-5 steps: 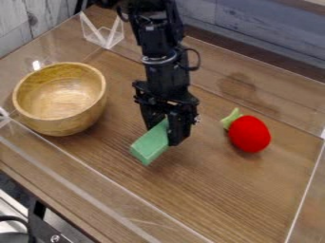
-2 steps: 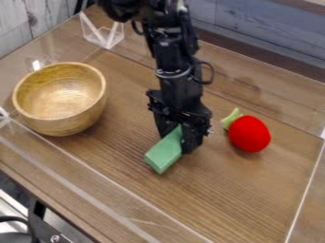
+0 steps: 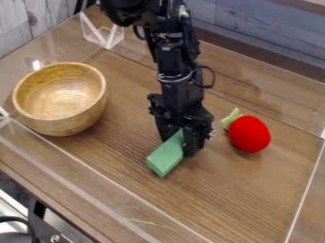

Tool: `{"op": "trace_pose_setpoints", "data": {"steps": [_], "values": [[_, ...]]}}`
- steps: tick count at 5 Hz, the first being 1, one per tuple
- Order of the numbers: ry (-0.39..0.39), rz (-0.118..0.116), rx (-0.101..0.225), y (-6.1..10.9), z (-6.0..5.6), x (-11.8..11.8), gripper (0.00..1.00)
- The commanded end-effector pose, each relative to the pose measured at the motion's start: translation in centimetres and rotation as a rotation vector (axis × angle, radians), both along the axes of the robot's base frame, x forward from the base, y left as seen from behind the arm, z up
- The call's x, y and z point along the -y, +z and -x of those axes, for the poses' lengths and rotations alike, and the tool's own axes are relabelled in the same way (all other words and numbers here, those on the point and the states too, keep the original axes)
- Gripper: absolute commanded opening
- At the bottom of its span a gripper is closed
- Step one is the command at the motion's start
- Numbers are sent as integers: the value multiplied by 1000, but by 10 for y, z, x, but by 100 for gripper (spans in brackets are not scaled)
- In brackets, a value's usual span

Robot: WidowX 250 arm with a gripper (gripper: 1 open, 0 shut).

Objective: Remove the green block from the brown bowl and put it on the table

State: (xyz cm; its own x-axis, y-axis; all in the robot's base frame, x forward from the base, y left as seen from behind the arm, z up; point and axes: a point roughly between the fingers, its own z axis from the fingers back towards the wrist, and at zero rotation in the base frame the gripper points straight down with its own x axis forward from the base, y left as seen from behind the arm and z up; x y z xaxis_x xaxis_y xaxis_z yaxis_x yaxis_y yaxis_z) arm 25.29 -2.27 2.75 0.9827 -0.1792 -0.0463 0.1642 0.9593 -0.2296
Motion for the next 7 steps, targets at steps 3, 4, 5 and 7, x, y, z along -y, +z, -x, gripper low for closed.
{"op": "trace_pose_setpoints", "data": {"steps": [3, 4, 5, 7], "values": [[1, 17, 88, 33, -8, 9, 0], [-5, 21, 90, 34, -8, 14, 0], [-22, 23, 85, 31, -6, 21, 0], [-63, 22, 72, 17, -8, 47, 0]]}}
